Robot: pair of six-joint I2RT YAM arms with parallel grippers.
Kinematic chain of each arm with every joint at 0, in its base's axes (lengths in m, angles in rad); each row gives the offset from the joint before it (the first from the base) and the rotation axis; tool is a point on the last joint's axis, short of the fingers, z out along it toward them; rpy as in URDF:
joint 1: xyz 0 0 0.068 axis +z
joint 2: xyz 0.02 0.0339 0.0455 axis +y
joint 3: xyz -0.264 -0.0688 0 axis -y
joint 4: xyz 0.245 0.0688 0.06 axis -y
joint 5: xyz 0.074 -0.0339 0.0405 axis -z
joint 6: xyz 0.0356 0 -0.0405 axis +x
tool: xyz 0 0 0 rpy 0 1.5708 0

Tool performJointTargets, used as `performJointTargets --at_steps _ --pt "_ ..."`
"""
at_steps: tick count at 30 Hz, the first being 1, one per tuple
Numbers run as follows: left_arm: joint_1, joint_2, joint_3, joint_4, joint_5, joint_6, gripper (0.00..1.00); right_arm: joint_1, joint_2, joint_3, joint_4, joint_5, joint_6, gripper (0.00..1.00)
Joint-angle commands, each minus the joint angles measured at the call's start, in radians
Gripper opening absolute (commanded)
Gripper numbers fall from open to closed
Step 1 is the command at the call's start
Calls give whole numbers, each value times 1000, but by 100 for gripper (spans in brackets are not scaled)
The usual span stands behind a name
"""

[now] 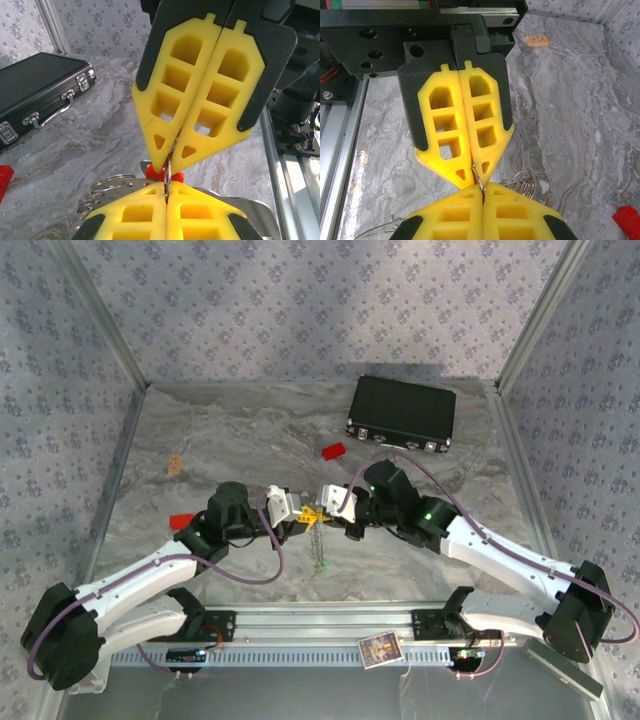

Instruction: Put the keys on the keyring

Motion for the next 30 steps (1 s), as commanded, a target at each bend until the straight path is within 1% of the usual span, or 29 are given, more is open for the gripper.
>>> performJointTargets --at_steps 1,2,3,6,9,14,22,26,30 --pt "-5 -7 24 39 23 -1 0 -36 -22 4 8 -92 43 28" --pt "-4 -9 13 66 19 -8 0 -54 -30 -14 27 -116 71 33" --pt "-4 -11 -1 104 13 -22 0 -66 -38 -34 48 -133 94 34" --pt "-6 -5 -34 207 4 -77 0 -66 -69 -92 116 -120 132 35" --pt "-11 5 -43 232 -25 -103 0 -52 -101 -140 170 -50 143 34" --pt "-16 33 -42 252 -49 -148 0 -38 -117 -163 184 -7 141 25" --pt "-23 41 -41 261 -52 -159 0 -19 -114 -164 194 90 100 11" --pt "-25 38 -41 260 -50 -159 0 -13 -109 -160 186 96 84 6" --pt "-25 35 -41 265 -50 -160 0 -9 -99 -152 166 70 76 0"
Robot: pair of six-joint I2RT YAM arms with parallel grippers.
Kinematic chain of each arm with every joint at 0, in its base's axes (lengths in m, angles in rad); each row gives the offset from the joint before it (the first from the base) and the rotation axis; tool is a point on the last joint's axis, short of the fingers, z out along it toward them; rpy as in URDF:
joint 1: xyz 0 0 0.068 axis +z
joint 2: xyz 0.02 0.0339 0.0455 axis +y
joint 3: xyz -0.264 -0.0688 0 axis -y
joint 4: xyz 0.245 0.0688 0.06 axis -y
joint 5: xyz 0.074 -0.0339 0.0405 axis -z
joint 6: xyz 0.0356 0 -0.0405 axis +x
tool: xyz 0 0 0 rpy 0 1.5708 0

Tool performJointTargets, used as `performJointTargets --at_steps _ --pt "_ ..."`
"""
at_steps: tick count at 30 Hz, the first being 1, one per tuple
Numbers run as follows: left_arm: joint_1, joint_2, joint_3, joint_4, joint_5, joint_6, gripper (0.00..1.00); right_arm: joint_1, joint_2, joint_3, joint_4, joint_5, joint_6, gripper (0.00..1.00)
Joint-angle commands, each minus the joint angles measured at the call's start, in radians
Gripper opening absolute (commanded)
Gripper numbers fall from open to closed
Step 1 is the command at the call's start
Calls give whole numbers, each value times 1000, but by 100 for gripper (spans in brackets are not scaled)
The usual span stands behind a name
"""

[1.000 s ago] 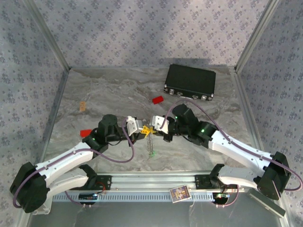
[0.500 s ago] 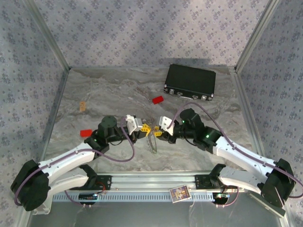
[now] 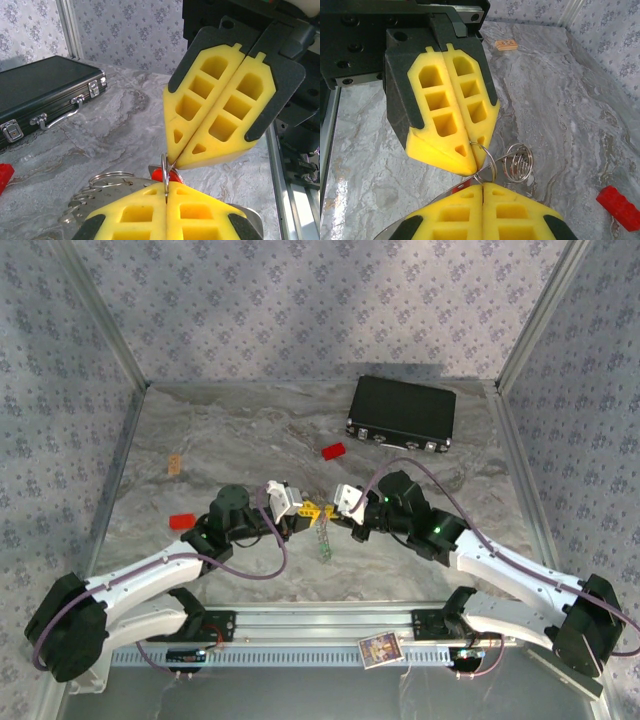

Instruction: Put the keys on the keyring

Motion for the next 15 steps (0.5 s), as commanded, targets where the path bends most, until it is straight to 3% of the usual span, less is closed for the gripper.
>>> performJointTargets --at_steps 1,8,12,15 --pt "-7 -14 2 79 12 -9 0 8 2 7 -13 -17 -17 0" --pt "-7 -21 0 99 11 5 0 8 32 31 -67 -93 -17 1" --pt "-7 -18 -5 88 7 27 0 0 -4 26 -49 -70 -3 30" --pt "-7 -20 -11 86 4 40 0 -23 -44 22 -43 -92 15 34"
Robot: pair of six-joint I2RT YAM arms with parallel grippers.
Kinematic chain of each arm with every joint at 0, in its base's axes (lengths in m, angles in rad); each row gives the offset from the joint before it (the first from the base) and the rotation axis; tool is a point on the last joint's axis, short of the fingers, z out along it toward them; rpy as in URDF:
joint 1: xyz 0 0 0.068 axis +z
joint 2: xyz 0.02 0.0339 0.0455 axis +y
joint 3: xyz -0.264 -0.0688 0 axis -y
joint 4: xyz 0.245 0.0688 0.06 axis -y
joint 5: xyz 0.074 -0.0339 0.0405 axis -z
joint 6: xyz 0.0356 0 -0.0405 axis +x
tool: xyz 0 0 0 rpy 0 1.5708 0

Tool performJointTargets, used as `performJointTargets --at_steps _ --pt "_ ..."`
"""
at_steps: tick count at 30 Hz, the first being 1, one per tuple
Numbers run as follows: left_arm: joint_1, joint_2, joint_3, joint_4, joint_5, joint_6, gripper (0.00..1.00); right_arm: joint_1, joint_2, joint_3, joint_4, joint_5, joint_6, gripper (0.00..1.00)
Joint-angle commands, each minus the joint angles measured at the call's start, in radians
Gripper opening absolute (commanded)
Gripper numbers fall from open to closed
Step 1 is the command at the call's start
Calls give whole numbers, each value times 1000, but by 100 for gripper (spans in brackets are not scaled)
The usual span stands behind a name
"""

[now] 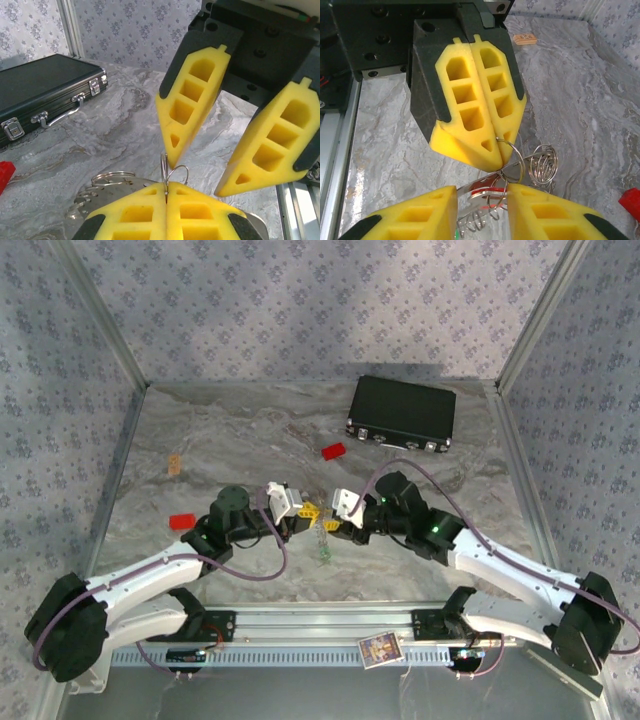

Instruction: Put the keys on the keyring

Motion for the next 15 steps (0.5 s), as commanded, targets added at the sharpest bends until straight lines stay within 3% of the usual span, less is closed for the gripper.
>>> performJointTargets --at_steps 1,5,9,12,15 --pt "-5 -20 -4 83 11 29 0 -32 -63 16 4 -46 33 34" --pt "-5 -24 -8 77 18 49 0 -123 -113 -41 104 -126 131 35" --pt "-5 -27 -15 58 21 88 0 -239 -88 -83 188 -336 247 38" --pt "-4 -25 -16 57 51 107 0 -240 -38 -54 156 -429 246 38" --pt "-5 -17 -13 50 75 121 0 -220 1 -53 214 -438 271 38"
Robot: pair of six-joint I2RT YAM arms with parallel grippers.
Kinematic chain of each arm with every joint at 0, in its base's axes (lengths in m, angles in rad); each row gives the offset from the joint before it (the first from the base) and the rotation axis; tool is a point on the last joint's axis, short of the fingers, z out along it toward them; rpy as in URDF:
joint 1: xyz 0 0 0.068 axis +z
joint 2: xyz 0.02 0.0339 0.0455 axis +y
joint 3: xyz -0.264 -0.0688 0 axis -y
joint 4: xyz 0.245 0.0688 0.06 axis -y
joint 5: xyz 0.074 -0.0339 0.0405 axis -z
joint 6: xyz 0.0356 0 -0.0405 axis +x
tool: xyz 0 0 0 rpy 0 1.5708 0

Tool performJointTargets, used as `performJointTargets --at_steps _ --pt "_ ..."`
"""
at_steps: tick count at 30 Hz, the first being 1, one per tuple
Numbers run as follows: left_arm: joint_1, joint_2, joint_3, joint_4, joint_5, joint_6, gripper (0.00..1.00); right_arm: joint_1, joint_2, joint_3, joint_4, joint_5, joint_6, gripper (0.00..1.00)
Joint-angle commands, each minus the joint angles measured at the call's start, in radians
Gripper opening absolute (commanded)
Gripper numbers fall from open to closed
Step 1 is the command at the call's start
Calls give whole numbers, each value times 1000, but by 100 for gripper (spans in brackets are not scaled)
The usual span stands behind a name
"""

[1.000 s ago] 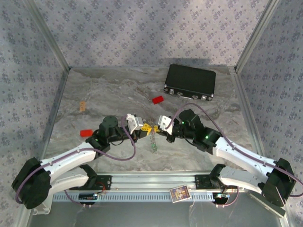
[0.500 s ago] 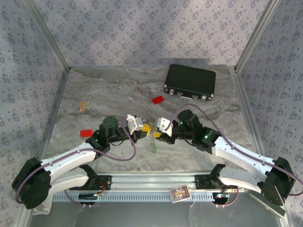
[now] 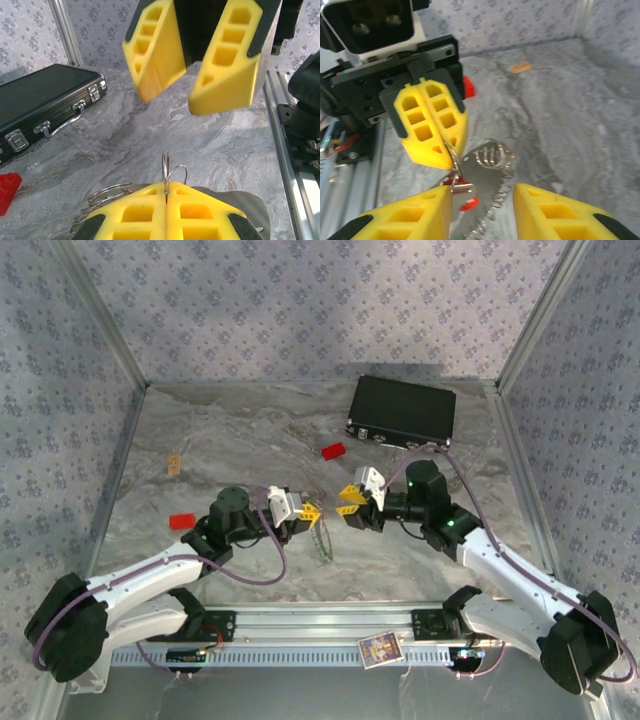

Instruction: Put the keys on the keyring

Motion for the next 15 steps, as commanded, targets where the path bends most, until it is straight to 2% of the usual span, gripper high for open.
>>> performJointTargets --at_steps 1,9,15 --pt "-4 -15 -2 38 57 40 0 20 33 11 85 -105 58 38" --pt "-7 -18 0 36 95 47 0 55 95 28 105 -103 41 34" --pt "-10 -19 1 41 100 49 0 66 120 38 89 -110 26 22"
